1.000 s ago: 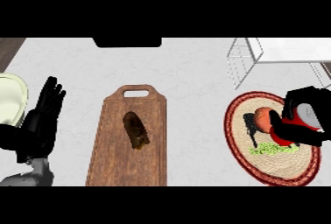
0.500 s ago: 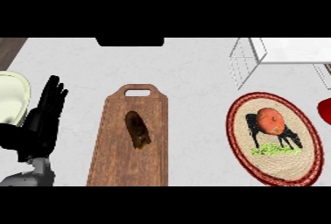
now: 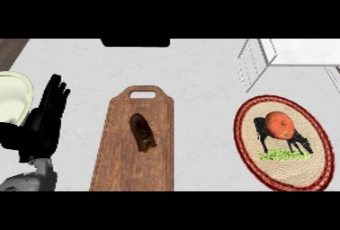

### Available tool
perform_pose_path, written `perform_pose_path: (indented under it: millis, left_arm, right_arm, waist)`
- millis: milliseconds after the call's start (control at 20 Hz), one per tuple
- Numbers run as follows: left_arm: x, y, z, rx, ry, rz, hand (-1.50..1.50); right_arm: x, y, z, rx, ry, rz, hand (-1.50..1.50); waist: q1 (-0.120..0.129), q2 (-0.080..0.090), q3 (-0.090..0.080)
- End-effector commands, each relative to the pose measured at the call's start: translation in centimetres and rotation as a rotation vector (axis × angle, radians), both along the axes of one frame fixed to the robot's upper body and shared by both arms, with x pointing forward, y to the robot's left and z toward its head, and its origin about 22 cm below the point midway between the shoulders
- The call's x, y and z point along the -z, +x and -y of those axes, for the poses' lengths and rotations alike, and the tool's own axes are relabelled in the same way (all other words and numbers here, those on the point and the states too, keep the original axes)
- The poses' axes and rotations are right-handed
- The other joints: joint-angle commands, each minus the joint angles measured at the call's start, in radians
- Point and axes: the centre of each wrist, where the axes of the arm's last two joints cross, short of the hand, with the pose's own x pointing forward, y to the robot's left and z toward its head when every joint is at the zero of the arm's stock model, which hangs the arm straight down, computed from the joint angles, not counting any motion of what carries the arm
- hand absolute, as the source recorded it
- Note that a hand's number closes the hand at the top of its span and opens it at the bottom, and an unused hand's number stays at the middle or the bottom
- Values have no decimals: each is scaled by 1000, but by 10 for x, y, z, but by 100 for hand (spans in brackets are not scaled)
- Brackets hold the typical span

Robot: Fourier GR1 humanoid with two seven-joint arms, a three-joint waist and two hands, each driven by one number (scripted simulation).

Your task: Pick the can from the placemat and place it in the tiered shelf

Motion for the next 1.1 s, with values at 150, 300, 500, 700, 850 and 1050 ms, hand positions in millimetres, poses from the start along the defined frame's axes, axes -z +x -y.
perform_pose_path:
  millis: [150,300,500,700,850,1050]
  left_arm:
    - [-5,4,0,11,-9,-1,0]
    - [12,1,5,16,-2,-7,0]
    - [-6,0,-10,21,-20,-1,0]
    - [13,2,-8,20,-21,2,0]
    - [2,-2,-12,5,-8,11,0]
    - [2,-4,1,29,-6,3,0]
  right_arm:
    - [34,36,26,27,50,35,150]
    - [16,64,33,42,42,65,150]
    - [55,86,35,65,43,98,150]
    - [68,100,39,55,51,117,150]
    - [70,114,30,35,39,116,150]
    - [77,123,44,82,45,117,150]
  waist:
    - [1,1,0]
    - [12,4,0]
    - [19,6,1]
    - [14,6,0]
    - [13,4,0]
    - [22,7,1]
